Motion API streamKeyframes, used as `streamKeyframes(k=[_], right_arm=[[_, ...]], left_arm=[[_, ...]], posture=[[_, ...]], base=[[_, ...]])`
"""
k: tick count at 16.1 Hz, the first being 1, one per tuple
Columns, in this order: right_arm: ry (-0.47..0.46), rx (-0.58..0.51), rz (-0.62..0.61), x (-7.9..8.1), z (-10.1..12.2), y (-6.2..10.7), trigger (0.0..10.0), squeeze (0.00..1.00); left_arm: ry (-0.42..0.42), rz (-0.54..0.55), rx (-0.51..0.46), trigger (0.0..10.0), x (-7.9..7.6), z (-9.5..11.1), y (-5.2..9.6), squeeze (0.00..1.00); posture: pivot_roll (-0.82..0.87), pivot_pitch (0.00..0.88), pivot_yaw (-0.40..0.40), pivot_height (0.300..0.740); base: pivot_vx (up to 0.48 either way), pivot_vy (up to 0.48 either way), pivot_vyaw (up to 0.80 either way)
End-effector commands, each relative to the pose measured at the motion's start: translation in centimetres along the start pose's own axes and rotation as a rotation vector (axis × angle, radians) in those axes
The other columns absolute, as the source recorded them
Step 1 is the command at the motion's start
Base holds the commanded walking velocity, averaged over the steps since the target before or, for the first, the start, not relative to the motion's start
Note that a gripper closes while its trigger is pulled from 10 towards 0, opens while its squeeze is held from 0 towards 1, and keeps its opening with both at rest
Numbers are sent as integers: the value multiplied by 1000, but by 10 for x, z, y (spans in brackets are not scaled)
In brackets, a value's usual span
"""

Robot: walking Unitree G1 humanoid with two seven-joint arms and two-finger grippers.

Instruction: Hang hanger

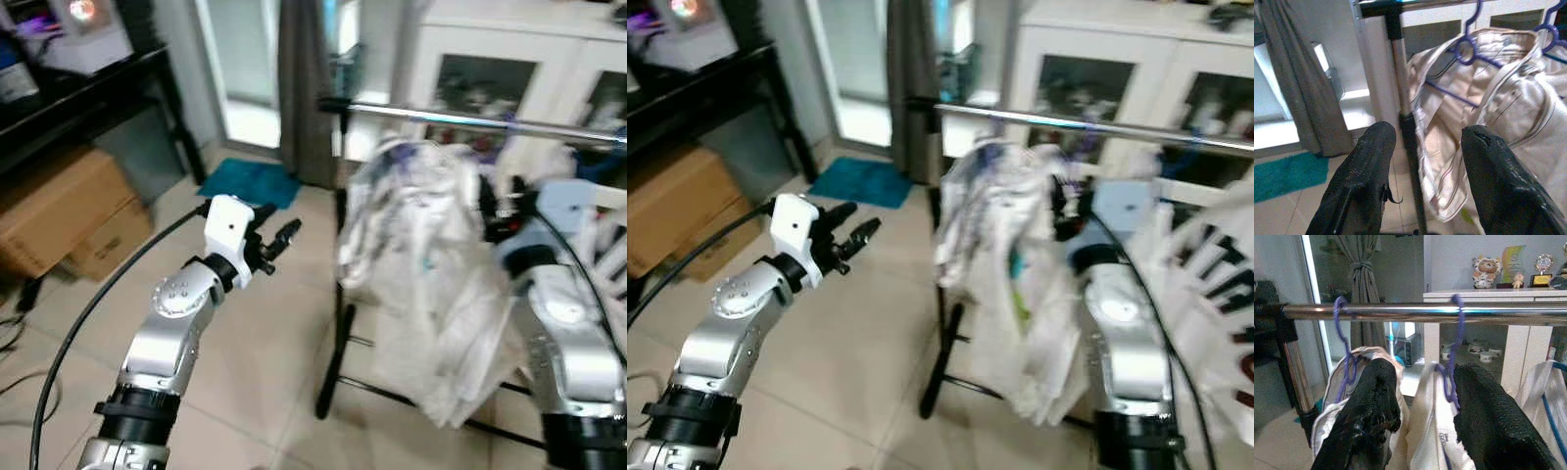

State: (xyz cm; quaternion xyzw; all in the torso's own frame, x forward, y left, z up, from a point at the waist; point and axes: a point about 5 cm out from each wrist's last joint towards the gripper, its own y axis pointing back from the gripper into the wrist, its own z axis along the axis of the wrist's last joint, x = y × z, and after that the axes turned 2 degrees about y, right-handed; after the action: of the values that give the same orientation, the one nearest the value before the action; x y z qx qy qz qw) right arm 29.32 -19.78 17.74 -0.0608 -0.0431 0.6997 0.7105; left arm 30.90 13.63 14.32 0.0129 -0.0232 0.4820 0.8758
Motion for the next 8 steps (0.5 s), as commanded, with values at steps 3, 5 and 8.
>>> streamKeyframes(k=[3, 5, 8], right_arm=[[-51, 14, 28, 12, 0, 7, 10000, 0], [-46, 22, 28, 16, -2, 7, 10000, 0], [-50, 36, 32, 18, -3, 9, 10000, 0]], left_arm=[[-15, 11, -25, 10000, -5, 3, -2, 0], [-25, 7, -23, 10000, -6, 3, -2, 0], [-27, 9, -24, 10000, -6, 3, -2, 0]], posture=[[-165, 0, 73, 740], [-162, 0, 72, 740], [-160, 0, 73, 740]], base=[[0, -480, 0], [0, -480, 0], [0, -475, 0]])
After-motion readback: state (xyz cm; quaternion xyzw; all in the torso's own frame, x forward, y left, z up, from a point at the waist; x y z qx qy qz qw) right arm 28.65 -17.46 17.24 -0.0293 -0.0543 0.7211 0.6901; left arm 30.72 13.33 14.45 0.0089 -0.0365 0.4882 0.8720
